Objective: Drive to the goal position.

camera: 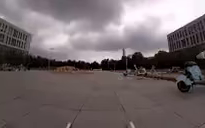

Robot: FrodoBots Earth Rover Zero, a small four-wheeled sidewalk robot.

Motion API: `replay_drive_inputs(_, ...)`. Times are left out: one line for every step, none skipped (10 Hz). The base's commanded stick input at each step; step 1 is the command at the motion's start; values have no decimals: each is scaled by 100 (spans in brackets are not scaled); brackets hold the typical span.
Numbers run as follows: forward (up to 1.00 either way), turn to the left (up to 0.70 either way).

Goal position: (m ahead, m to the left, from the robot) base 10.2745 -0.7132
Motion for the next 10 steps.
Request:
replay_drive_inputs(50, 1)
replay_drive_inputs(8, 0)
replay_drive_inputs(50, 1)
replay_drive_inputs(50, 1)
replay_drive_inputs(50, 1)
replay_drive_inputs(50, 1)
replay_drive_inputs(50, 1)
replay_drive_inputs(50, 1)
replay_drive_inputs(50, 1)
replay_drive_inputs(50, 1)
